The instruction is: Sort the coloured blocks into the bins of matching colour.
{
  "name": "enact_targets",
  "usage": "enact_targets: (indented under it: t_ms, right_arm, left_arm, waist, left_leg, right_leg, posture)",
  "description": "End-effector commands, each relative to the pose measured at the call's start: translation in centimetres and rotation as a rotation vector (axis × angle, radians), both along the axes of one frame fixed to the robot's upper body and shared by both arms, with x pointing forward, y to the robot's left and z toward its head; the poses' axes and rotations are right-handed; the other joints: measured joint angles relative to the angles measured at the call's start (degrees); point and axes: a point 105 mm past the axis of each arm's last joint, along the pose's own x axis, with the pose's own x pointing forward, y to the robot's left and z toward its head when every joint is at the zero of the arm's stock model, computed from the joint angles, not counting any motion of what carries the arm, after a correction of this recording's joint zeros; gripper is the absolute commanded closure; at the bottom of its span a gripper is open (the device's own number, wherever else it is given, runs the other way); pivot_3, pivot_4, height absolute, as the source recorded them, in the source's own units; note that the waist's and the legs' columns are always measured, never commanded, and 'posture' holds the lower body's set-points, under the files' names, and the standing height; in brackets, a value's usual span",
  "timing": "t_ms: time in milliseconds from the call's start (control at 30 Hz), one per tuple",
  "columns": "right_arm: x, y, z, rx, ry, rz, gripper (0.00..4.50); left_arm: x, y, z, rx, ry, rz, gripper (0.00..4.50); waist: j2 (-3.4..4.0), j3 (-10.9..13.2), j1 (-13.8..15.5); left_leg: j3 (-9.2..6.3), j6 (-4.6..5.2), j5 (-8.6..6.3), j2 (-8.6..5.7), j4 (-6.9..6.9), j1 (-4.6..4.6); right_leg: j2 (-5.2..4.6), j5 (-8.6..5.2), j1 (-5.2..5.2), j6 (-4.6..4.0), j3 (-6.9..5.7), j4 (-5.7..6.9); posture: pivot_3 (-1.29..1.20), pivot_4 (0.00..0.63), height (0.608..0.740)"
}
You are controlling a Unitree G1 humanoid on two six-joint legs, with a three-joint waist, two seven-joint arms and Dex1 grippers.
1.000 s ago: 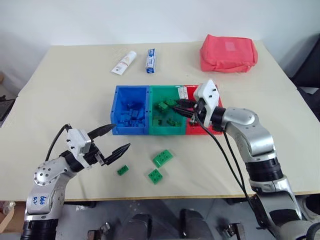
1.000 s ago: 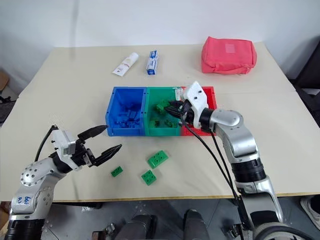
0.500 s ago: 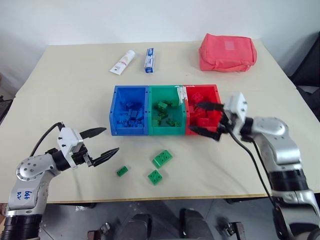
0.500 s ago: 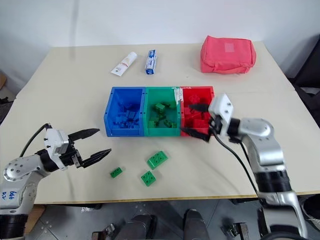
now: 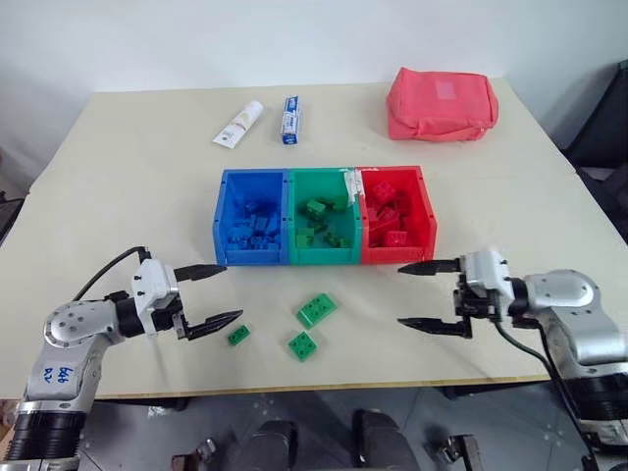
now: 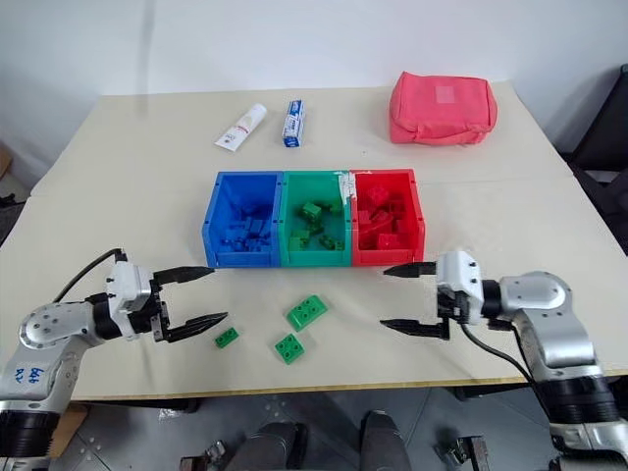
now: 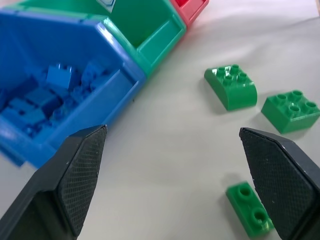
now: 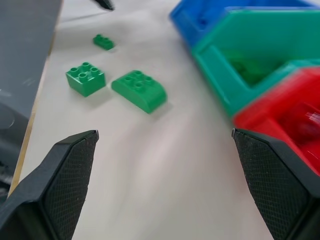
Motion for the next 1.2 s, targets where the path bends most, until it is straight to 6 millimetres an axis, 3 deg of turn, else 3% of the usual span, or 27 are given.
enact_targets:
  t_ms: [33,200,367,467,667,733,900,1067,1200]
  right_arm:
    - [0.4,3.0,-0.4,-0.053,-0.009,0.084,0.03]
    - [1.3,7.5,-1.8,-0.127,0.024,0.198,0.03]
    - [2.1,9.0,-2.7,-0.172,0.037,0.225,0.03]
    - [2.7,9.9,-3.3,-0.177,0.056,0.219,0.62]
    - [2.1,9.0,-3.4,-0.163,0.058,0.229,2.61]
    - [1.5,8.4,-2.5,-0.111,0.068,0.245,3.05]
    - [2.1,7.4,2.0,0.106,0.045,0.131,3.03]
    - [6.9,5.9,6.8,0.268,-0.066,-0.181,3.03]
    - [9.1,5.9,7.7,0.287,-0.11,-0.275,3.03]
  left_arm:
    - [-0.4,-0.7,0.7,0.008,-0.032,-0.041,0.0]
    - [-0.9,-0.8,0.6,0.001,-0.026,-0.028,0.0]
    - [-1.8,-1.0,0.2,-0.005,-0.005,-0.031,0.0]
    - [-2.4,-1.3,0.1,-0.022,0.02,-0.045,0.0]
    - [-2.8,-1.6,-0.1,-0.016,0.025,-0.057,0.0]
    - [-2.8,-1.7,-0.1,-0.024,0.026,-0.049,0.0]
    - [-2.0,-1.6,0.9,-0.11,-0.001,0.011,0.0]
    - [-0.1,-0.8,2.7,-0.262,-0.075,0.169,0.0]
    - [0.1,-1.0,2.6,-0.284,-0.054,0.185,0.0]
  waist:
    - [0.0,0.0,0.1]
    - [0.0,0.0,0.1]
    - [0.0,0.0,0.2]
    - [-0.01,0.0,0.1]
    - [0.0,0.0,0.1]
    - [0.0,0.0,0.2]
    - [0.0,0.0,0.0]
    - [0.0,0.0,0.1]
    - [-0.01,0.0,0.0]
  left_leg:
    - [-0.02,-0.01,0.0,0.0,-0.01,-0.01]
    - [-0.04,0.03,-0.02,-0.07,0.0,-0.06]
    - [-0.08,0.03,-0.02,-0.09,-0.03,-0.09]
    - [-0.08,0.03,-0.02,-0.1,0.02,-0.09]
    - [-0.08,0.01,-0.01,-0.07,0.01,-0.08]
    - [-0.08,0.02,-0.01,-0.1,0.01,-0.08]
    - [-0.06,0.02,-0.02,-0.07,0.01,-0.08]
    - [-0.06,-0.09,0.01,-0.02,0.04,-0.06]
    - [-0.06,-0.11,0.02,0.0,-0.02,-0.02]
  right_leg:
    - [0.0,0.0,-0.01,0.0,-0.01,0.01]
    - [0.01,0.0,-0.03,0.0,-0.03,-0.02]
    - [0.05,0.0,-0.07,-0.01,-0.06,-0.02]
    - [0.08,0.0,-0.05,-0.01,-0.06,-0.01]
    - [0.12,-0.01,-0.07,-0.02,-0.06,0.04]
    - [0.12,-0.01,-0.07,-0.02,-0.05,0.03]
    - [0.09,0.0,-0.07,-0.02,-0.01,0.03]
    - [0.11,0.01,-0.09,-0.05,-0.02,0.1]
    - [0.12,0.01,-0.1,-0.06,-0.02,0.1]
  posture:
    - [0.0,0.15,0.74]
    - [0.0,0.15,0.74]
    - [0.0,0.15,0.74]
    - [0.0,0.15,0.74]
    - [0.0,0.15,0.74]
    - [0.0,0.15,0.74]
    - [0.0,0.15,0.74]
    - [0.0,0.15,0.74]
    - [0.0,0.15,0.74]
